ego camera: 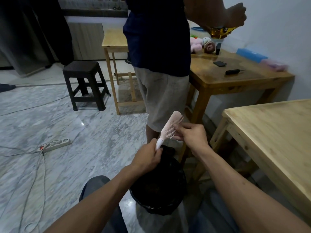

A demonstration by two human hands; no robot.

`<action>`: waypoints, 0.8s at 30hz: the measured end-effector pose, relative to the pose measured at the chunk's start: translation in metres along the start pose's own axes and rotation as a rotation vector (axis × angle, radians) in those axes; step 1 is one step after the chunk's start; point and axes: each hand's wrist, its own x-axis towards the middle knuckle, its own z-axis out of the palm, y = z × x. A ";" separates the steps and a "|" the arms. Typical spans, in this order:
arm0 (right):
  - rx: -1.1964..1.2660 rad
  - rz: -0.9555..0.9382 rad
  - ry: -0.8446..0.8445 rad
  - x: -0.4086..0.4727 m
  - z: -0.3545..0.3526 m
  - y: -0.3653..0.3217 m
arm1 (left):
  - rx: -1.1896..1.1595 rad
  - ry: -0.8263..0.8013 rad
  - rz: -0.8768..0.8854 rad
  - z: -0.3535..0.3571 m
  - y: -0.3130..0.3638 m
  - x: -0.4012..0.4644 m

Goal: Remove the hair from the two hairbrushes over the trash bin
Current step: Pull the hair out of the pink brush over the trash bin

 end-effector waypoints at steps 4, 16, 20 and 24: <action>-0.228 0.094 0.056 -0.001 0.004 0.008 | 0.334 0.080 0.065 0.002 -0.016 -0.008; -0.374 0.156 -0.130 -0.004 0.018 0.032 | 0.669 0.063 -0.037 -0.012 -0.049 -0.024; -0.222 0.186 -0.129 0.000 0.020 0.043 | 0.744 0.140 0.122 -0.013 -0.044 -0.025; -0.215 0.193 -0.131 0.002 0.014 0.043 | 0.799 0.119 0.146 -0.018 -0.047 -0.026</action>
